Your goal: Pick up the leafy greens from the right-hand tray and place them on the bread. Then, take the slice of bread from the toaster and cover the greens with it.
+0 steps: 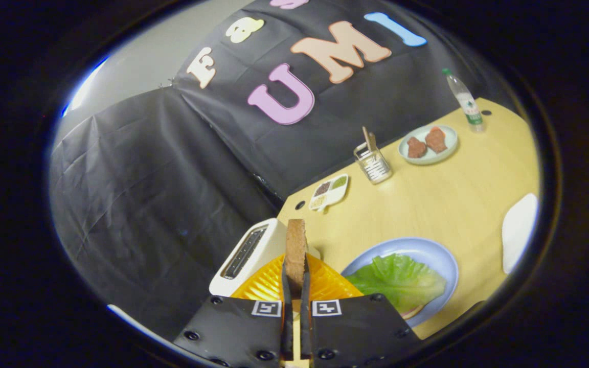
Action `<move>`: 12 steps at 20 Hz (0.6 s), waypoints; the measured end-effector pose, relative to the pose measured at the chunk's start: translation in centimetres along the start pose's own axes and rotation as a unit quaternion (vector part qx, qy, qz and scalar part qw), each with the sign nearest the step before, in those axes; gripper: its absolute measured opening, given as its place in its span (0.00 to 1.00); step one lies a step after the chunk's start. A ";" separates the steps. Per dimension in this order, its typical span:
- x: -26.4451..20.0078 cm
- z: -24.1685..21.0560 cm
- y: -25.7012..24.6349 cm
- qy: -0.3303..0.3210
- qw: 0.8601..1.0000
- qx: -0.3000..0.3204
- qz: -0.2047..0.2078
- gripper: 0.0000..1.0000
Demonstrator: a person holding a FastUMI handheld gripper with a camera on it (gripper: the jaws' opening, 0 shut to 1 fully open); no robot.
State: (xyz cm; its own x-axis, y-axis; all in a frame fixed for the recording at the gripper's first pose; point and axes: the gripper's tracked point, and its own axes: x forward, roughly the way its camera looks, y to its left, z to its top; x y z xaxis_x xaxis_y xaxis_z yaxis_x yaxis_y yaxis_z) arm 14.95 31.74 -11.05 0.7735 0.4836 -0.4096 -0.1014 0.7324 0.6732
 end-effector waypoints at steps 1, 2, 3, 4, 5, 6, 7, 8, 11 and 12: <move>0.4 -0.8 -0.5 0.005 1.000 0.014 0.004 0.08; 0.5 -1.2 -1.1 0.006 1.000 0.020 0.002 0.08; 0.5 -1.4 -1.9 0.003 1.000 0.021 -0.005 0.08; 0.7 -1.3 -2.9 -0.003 1.000 0.018 -0.016 0.08; 0.7 -1.2 -3.9 -0.012 0.999 0.013 -0.028 0.08; 0.8 -1.2 -4.8 -0.017 0.999 0.010 -0.037 0.08; 0.8 -1.4 -5.6 -0.018 0.999 0.013 -0.045 0.08; 0.7 -1.7 -6.5 -0.014 0.998 0.018 -0.054 0.08; 0.4 -2.4 -9.7 -0.010 0.995 0.009 -0.101 0.08; 0.1 -2.3 -10.2 -0.014 0.994 -0.002 -0.113 0.10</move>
State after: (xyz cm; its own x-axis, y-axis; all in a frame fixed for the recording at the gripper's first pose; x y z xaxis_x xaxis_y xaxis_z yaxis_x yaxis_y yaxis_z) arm 14.62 25.43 -19.43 0.7939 0.2939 -0.5323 0.0737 0.8224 0.5641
